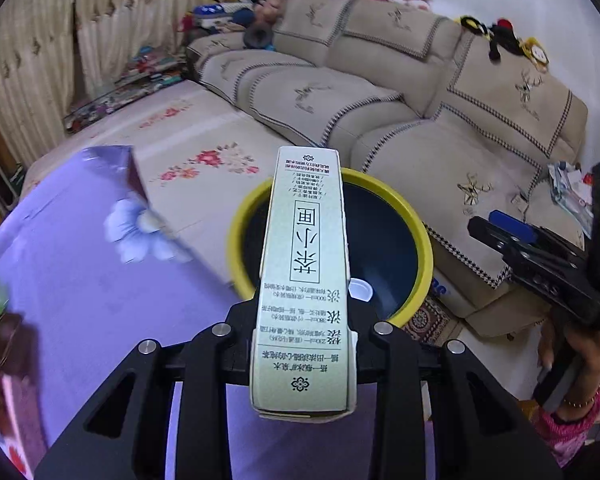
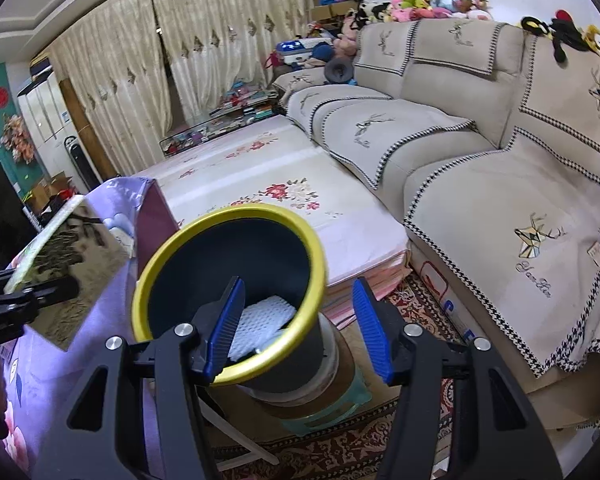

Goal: Collect trash
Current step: 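Carry the tea carton over the yellow bin and open the left gripper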

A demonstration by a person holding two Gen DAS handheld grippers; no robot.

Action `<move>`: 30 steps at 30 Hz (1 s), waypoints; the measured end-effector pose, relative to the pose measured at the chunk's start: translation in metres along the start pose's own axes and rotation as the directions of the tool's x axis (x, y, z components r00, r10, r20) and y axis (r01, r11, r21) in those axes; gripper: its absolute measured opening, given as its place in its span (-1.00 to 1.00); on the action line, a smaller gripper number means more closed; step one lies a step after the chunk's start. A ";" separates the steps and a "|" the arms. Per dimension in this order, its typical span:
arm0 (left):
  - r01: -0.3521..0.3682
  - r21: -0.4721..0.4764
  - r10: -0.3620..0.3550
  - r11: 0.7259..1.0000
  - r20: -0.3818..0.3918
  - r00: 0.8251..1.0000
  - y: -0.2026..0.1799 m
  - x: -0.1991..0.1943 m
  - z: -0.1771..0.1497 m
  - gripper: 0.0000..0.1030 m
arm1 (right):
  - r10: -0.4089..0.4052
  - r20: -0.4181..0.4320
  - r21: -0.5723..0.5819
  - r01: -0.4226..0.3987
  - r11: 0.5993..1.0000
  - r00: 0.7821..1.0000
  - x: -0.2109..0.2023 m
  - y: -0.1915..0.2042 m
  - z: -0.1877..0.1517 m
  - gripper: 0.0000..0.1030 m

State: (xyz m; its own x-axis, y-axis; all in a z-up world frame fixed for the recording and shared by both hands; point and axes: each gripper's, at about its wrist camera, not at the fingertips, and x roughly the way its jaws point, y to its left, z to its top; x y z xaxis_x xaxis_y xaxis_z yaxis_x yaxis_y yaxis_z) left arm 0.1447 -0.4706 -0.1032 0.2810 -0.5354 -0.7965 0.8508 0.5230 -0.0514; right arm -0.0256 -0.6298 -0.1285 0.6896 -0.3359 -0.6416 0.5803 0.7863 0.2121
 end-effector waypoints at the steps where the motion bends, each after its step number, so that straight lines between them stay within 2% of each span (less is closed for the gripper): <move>1: 0.003 0.014 -0.002 1.000 -0.012 1.000 -0.006 0.010 0.006 -0.39 | -0.003 -0.001 0.006 0.003 1.000 1.000 0.000 -0.004 0.000 0.04; 6: 0.012 0.044 -0.009 0.999 -0.058 0.998 -0.028 0.052 0.027 -0.39 | -0.022 -0.008 0.036 0.023 0.999 1.000 0.001 -0.021 -0.002 0.04; 12: 0.005 0.041 -0.002 0.999 -0.084 0.996 -0.033 0.090 0.041 -0.37 | -0.036 -0.008 0.055 0.036 0.998 0.999 -0.001 -0.033 -0.003 0.04; 13: -0.001 0.038 0.004 0.999 -0.081 0.997 -0.031 0.093 0.042 -0.33 | -0.037 -0.009 0.057 0.037 0.998 0.999 -0.001 -0.034 -0.003 0.04; 15: -0.027 0.029 0.029 0.999 -0.064 0.998 -0.028 0.094 0.046 0.02 | -0.036 -0.011 0.058 0.036 0.998 0.999 -0.001 -0.034 -0.004 0.04; 16: -0.033 0.021 0.034 0.999 -0.057 0.998 -0.025 0.090 0.044 0.32 | -0.034 -0.011 0.057 0.035 0.998 0.999 -0.001 -0.033 -0.004 0.04; 17: -0.035 0.007 0.035 0.999 -0.039 0.999 -0.022 0.083 0.045 0.46 | -0.032 -0.012 0.056 0.033 0.998 0.999 -0.001 -0.032 -0.004 0.04; 21: -0.032 -0.006 0.032 0.999 0.017 0.999 -0.014 0.047 0.040 0.46 | -0.019 -0.011 0.046 0.019 0.999 1.000 -0.004 -0.024 -0.004 0.04; 24: -0.047 -0.026 0.049 0.999 0.079 0.996 -0.009 0.006 0.027 0.60 | -0.007 -0.009 0.037 0.007 0.999 1.000 -0.006 -0.017 -0.002 0.04; 25: -0.058 -0.032 0.061 0.998 0.098 0.993 -0.006 -0.009 0.022 0.68 | -0.002 -0.009 0.031 0.002 1.000 1.000 -0.007 -0.014 -0.002 0.04; 30: -0.119 -0.055 0.127 0.991 0.176 0.976 0.007 -0.073 -0.013 0.77 | 0.022 -0.012 -0.002 -0.022 1.000 1.000 -0.011 0.006 -0.003 0.06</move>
State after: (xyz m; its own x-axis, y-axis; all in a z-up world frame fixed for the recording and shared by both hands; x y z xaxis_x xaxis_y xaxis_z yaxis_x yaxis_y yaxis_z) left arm 0.1244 -0.4190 -0.0528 0.4603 -0.5732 -0.6779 0.7858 0.6184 0.0106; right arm -0.0309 -0.6197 -0.1225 0.6971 -0.3122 -0.6454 0.5640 0.7946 0.2249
